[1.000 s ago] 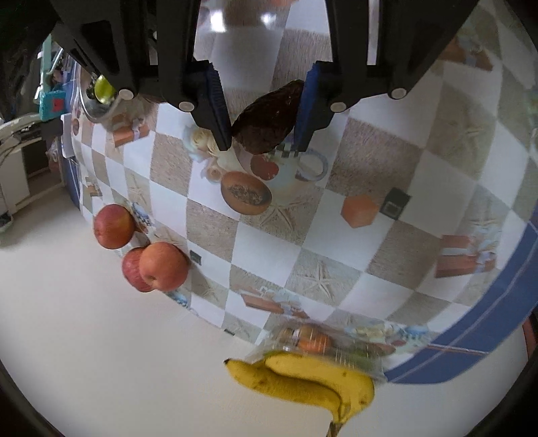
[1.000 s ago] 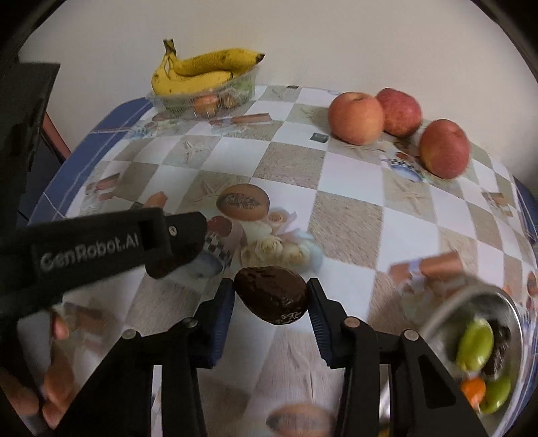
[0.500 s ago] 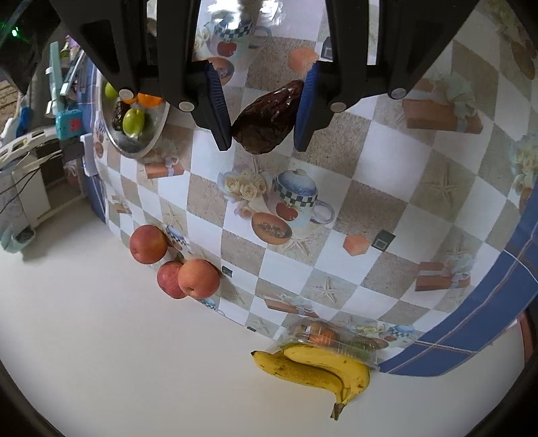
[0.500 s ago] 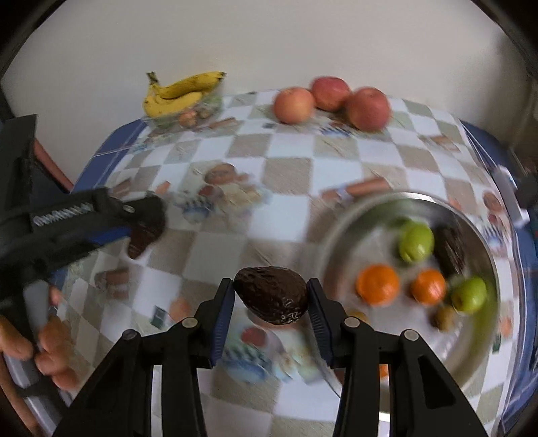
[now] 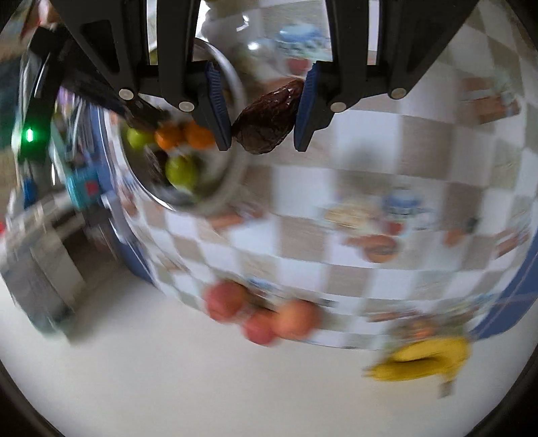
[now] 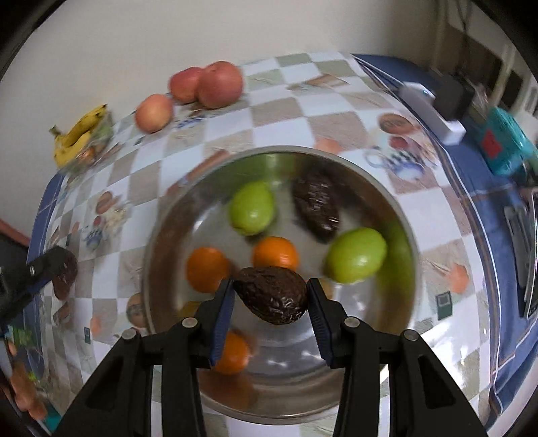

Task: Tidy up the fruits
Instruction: 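Carry both dark dates into the steel bowl and release them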

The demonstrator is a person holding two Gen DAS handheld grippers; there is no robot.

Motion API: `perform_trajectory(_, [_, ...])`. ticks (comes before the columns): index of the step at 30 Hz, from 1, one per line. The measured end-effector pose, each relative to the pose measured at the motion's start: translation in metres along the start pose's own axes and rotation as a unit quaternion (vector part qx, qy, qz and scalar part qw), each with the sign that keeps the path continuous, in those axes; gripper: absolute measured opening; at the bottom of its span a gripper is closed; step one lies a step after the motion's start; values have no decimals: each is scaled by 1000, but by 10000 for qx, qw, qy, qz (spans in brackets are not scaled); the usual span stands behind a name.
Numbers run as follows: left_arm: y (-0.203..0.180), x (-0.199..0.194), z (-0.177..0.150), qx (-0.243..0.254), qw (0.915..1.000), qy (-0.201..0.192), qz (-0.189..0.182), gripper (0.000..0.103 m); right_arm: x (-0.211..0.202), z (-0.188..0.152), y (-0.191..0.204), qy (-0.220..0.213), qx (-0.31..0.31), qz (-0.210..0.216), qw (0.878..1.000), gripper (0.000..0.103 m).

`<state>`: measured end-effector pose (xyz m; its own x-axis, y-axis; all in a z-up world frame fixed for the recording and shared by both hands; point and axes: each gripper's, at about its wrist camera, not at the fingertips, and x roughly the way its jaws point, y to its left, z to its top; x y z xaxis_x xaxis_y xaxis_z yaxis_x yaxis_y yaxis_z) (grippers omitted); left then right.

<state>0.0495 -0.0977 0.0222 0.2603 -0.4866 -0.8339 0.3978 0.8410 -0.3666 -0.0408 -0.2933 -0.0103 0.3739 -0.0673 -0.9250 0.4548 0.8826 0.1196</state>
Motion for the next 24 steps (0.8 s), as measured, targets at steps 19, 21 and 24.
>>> perform_trajectory(19, [-55,48,-26,657,9970,408,43,41,9,-5,-5,269,-61,109,9996,46])
perform_trajectory(21, [-53,50,-25,554,9976,417,6,41,10,-4,-4,293,-102,105,9995,46])
perform_trajectory(24, [-50,54,-24,443,9981,429,-15,41,11,-5,-3,342,-152,77,9993,46])
